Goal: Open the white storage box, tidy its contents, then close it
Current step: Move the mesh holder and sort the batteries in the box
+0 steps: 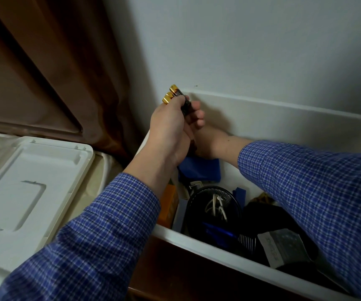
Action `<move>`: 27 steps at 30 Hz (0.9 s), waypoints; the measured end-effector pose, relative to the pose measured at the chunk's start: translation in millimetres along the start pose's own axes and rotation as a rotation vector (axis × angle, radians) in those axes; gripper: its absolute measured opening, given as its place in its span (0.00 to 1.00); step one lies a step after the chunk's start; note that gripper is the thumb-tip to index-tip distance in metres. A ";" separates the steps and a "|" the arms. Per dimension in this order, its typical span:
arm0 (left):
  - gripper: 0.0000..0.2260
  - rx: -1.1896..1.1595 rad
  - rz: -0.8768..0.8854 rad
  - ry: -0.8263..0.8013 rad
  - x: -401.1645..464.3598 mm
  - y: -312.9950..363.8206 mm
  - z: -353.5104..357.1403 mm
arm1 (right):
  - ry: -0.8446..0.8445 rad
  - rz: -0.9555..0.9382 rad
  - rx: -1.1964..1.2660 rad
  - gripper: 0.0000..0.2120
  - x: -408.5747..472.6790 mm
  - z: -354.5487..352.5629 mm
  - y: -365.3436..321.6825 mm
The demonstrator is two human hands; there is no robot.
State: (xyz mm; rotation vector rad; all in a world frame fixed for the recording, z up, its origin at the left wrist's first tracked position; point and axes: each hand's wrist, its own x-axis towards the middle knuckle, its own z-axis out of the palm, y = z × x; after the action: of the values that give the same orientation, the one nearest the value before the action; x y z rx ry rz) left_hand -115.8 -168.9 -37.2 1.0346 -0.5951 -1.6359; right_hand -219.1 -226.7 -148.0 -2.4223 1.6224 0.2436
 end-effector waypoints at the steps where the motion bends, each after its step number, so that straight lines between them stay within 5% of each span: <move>1: 0.06 0.007 0.002 -0.003 0.3 -0.1 -0.1 | -0.007 0.004 -0.008 0.08 -0.9 -0.9 0.2; 6: 0.07 0.085 0.014 -0.035 3.2 -2.9 -3.3 | -0.013 0.072 0.063 0.04 -19.7 -12.2 2.4; 9: 0.07 0.084 0.039 -0.073 3.7 -3.7 -5.0 | 0.126 0.141 0.246 0.10 -48.2 -24.5 13.2; 14: 0.06 0.181 0.086 -0.032 3.8 -6.3 -4.7 | 0.354 0.177 0.990 0.08 -102.9 -35.7 31.5; 17: 0.06 0.296 0.058 -0.036 4.6 -9.0 -5.5 | 0.456 0.119 1.223 0.07 -129.5 -46.1 37.1; 24: 0.07 0.454 0.084 -0.501 -5.1 -16.9 -3.7 | 0.438 -0.026 1.581 0.11 -153.9 -56.0 30.6; 27: 0.05 0.486 0.079 -0.553 -8.8 -17.1 -1.6 | 0.458 -0.037 1.649 0.13 -156.9 -56.3 29.6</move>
State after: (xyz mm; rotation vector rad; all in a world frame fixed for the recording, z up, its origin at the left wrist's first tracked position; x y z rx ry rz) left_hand -122.5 -155.0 -48.9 0.8677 -1.4377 -1.7517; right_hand -304.8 -113.1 -56.3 -1.1481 1.0136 -1.2142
